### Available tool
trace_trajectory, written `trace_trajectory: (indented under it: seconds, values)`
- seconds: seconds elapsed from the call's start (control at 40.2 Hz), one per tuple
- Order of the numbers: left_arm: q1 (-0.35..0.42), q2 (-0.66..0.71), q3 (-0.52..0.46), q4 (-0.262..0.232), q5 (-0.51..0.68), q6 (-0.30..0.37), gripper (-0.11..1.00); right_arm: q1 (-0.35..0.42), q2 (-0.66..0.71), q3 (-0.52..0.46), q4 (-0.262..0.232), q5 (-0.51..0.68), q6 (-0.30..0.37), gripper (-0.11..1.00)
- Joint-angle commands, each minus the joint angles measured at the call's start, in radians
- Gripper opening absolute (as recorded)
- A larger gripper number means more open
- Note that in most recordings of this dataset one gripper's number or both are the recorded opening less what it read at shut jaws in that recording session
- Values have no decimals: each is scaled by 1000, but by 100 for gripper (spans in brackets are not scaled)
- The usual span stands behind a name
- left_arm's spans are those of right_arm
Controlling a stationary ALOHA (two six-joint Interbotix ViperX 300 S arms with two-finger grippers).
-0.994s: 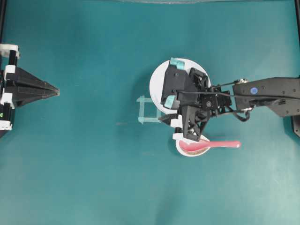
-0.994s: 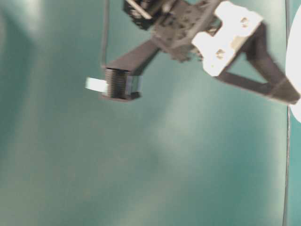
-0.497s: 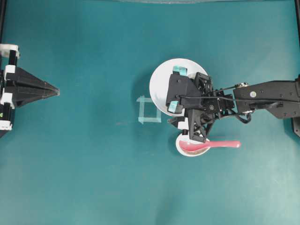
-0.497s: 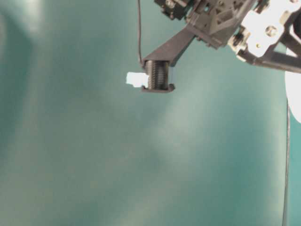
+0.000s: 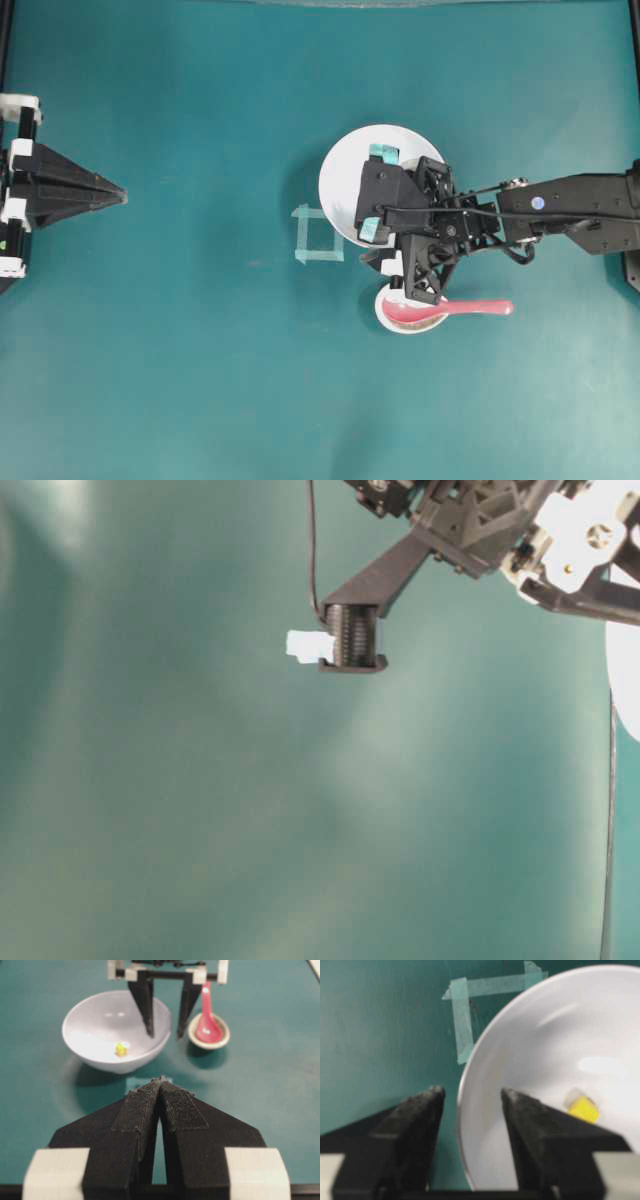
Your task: Scoop the yellow hexagonal prism block from the bowl with a spoon using the right arm.
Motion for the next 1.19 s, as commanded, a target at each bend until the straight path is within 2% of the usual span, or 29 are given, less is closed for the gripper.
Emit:
trace_trajectory:
  seconds: [0.0,0.273,0.348,0.596,0.82,1.168]
  values:
    - [2,6,-26,3,-9,-2,-1,2,-11,-11,2,-8,3,48]
    - [2,6,-26,3,-9,-2,-1,2,-9,-12,2,-8,2,17]
    - [2,6,-26,3,-9,-2,-1,2,-9,-14,0,-9,2,12]
    - [2,5,-26,3,-9,-2,-1,11,-9,-31,-3,-34,-8,12]
    - [2,5,-26,3,-9,-2,-1,21,-3,-69,-3,-37,-12,8]
    - [2,6,-26,3,-9,-2,-1,57,43,-143,-5,-37,-12,8]
